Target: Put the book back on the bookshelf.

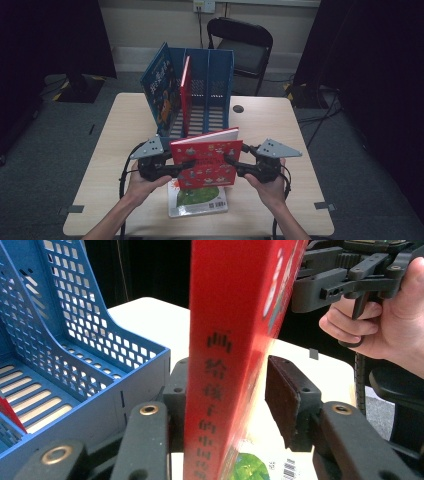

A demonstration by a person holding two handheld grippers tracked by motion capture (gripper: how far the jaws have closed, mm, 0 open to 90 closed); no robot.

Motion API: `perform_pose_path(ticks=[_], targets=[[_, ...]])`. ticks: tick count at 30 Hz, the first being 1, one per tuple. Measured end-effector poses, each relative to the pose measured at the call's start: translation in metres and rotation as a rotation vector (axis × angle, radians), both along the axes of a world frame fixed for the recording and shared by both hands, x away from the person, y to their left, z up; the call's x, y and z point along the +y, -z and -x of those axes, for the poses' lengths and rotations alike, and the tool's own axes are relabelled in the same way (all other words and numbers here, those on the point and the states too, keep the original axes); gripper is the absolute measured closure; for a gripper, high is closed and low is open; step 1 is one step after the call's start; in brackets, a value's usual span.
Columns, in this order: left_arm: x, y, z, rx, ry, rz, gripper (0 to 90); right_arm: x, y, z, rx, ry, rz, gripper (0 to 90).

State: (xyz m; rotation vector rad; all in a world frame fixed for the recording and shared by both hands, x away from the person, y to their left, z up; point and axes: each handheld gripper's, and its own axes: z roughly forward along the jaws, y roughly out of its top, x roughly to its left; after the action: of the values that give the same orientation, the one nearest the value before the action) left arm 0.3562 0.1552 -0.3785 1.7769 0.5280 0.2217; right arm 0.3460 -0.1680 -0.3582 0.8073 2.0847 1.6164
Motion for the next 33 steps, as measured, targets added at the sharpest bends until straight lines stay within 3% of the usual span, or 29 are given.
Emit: perform_pose_path(ticks=[4, 6, 15, 23, 27, 33], targets=[[0.0, 0.0, 0.001, 0.007, -0.003, -0.001, 59.1, -0.004, 0.004, -0.001, 0.001, 0.023, 0.005, 35.9], [0.0, 0.0, 0.001, 0.006, 0.004, -0.004, 60.1, -0.005, 0.01, -0.004, 0.03, 0.009, 0.013, 32.5], [-0.004, 0.001, 0.004, 0.017, 0.045, -0.005, 70.8, 0.004, 0.023, -0.011, 0.069, 0.004, 0.054, 38.7], [-0.017, 0.004, 0.007, -0.001, 0.036, -0.052, 71.4, 0.015, 0.022, -0.013, 0.048, 0.009, 0.088, 36.2], [-0.014, 0.004, 0.007, -0.012, 0.009, -0.057, 72.9, 0.018, 0.022, -0.015, 0.04, 0.007, 0.091, 36.3], [-0.008, 0.004, 0.009, -0.027, -0.002, -0.065, 73.3, 0.037, 0.025, -0.021, 0.015, 0.003, 0.106, 27.5]])
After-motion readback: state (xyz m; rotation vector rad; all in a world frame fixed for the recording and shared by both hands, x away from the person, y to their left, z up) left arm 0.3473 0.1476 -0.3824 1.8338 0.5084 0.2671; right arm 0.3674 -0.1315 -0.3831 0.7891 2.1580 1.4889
